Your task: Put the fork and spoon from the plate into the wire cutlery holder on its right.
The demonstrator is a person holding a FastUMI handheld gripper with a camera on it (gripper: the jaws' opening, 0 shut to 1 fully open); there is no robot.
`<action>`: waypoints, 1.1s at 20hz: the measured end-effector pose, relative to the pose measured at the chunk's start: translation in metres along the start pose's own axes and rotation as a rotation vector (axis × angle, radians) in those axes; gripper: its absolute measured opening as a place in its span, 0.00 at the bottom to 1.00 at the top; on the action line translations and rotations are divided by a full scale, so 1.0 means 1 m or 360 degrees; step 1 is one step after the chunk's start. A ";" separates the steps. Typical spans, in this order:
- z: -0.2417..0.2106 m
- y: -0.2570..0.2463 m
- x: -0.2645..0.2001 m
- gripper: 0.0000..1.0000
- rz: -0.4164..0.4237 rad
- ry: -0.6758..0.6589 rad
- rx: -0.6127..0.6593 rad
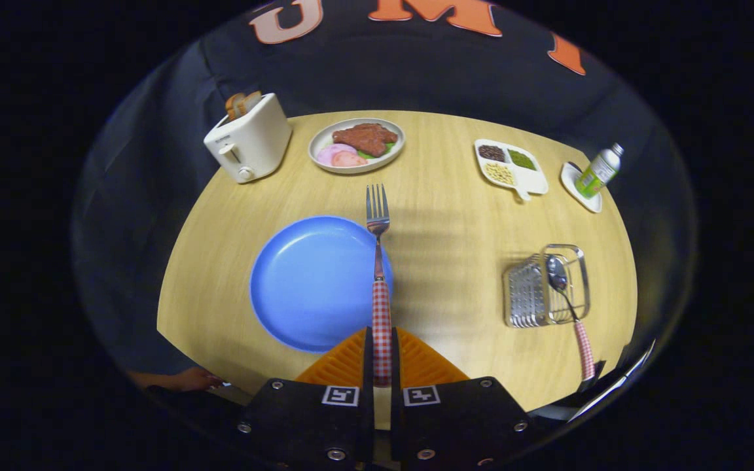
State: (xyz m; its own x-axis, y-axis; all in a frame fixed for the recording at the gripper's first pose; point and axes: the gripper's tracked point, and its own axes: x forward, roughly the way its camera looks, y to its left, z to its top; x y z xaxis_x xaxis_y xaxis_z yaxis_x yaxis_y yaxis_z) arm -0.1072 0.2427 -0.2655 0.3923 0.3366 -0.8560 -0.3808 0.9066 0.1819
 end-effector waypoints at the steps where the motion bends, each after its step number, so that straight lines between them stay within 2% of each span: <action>1: -0.003 -0.015 -0.008 0.10 -0.0020 0.0023 0.0043; 5: -0.010 -0.069 -0.037 0.10 -0.0102 0.0100 0.0151; 10: -0.023 -0.112 -0.050 0.10 -0.0137 0.0241 0.0240; 22: -0.044 -0.127 -0.043 0.10 -0.0110 0.0667 0.0401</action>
State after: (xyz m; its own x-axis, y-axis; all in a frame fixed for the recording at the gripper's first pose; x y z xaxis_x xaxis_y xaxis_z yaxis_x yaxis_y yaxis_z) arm -0.1125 0.1018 -0.2730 0.0191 0.1887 -0.9818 -0.1309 0.9741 0.1847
